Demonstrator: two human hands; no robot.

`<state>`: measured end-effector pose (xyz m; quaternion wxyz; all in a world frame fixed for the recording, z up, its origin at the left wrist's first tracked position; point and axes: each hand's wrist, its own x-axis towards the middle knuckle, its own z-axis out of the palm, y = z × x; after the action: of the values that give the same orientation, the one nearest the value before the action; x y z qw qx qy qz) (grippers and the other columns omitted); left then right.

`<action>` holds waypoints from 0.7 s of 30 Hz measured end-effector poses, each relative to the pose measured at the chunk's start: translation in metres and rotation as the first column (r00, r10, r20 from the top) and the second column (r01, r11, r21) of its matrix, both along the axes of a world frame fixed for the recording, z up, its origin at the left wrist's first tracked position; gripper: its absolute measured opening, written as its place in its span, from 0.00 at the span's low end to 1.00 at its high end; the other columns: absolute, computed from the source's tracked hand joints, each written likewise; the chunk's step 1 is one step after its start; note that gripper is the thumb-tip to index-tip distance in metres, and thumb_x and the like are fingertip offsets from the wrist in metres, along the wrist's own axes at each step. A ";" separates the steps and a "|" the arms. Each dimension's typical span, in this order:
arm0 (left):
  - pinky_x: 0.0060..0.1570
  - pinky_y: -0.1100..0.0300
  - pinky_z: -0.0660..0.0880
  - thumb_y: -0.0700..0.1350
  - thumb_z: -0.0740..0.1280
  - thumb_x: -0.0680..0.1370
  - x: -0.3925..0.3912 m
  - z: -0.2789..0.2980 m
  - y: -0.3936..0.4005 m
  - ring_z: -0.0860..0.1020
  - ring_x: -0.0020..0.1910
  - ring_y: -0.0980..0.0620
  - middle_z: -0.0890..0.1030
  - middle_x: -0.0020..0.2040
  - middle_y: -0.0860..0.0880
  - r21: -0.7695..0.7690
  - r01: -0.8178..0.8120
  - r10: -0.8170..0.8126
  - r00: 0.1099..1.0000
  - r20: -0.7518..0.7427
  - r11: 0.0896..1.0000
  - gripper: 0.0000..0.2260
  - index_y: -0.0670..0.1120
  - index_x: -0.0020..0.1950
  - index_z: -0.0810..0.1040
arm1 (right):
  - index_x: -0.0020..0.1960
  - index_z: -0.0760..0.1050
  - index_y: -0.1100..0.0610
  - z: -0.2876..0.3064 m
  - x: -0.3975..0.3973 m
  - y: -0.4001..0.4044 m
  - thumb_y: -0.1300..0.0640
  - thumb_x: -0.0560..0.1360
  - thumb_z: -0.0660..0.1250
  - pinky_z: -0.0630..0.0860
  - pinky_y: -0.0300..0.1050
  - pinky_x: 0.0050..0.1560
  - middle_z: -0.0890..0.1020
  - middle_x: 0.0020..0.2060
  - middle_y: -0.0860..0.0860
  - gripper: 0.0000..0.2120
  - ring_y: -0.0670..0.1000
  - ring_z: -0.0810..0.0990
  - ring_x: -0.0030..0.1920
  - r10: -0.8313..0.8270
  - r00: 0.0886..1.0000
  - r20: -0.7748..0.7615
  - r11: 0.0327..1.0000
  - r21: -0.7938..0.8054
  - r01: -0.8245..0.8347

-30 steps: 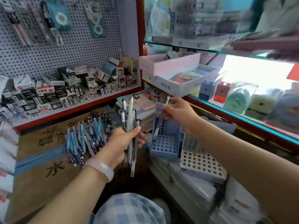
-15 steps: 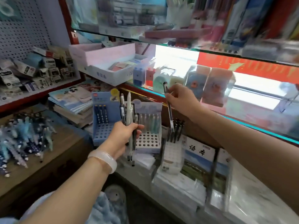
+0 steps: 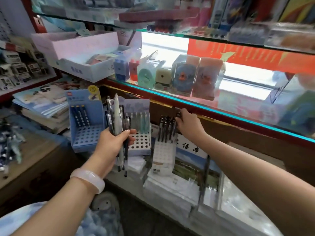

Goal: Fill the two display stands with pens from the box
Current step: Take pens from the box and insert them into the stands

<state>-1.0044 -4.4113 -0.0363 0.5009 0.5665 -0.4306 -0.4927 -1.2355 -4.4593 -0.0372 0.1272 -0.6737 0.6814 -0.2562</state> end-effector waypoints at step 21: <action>0.40 0.64 0.80 0.36 0.63 0.78 -0.018 -0.005 -0.015 0.82 0.36 0.55 0.83 0.44 0.47 -0.021 0.093 -0.094 0.995 -0.021 0.995 0.06 0.40 0.52 0.78 | 0.49 0.77 0.58 -0.049 0.007 -0.019 0.52 0.78 0.64 0.74 0.45 0.42 0.73 0.44 0.52 0.09 0.52 0.75 0.47 -0.154 0.967 -0.202 0.984 0.063 0.169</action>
<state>-1.0225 -4.4262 -0.0416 0.4878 0.5351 -0.4560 -0.5174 -1.2285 -4.4786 -0.0862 0.0647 -0.6324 0.7528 -0.1707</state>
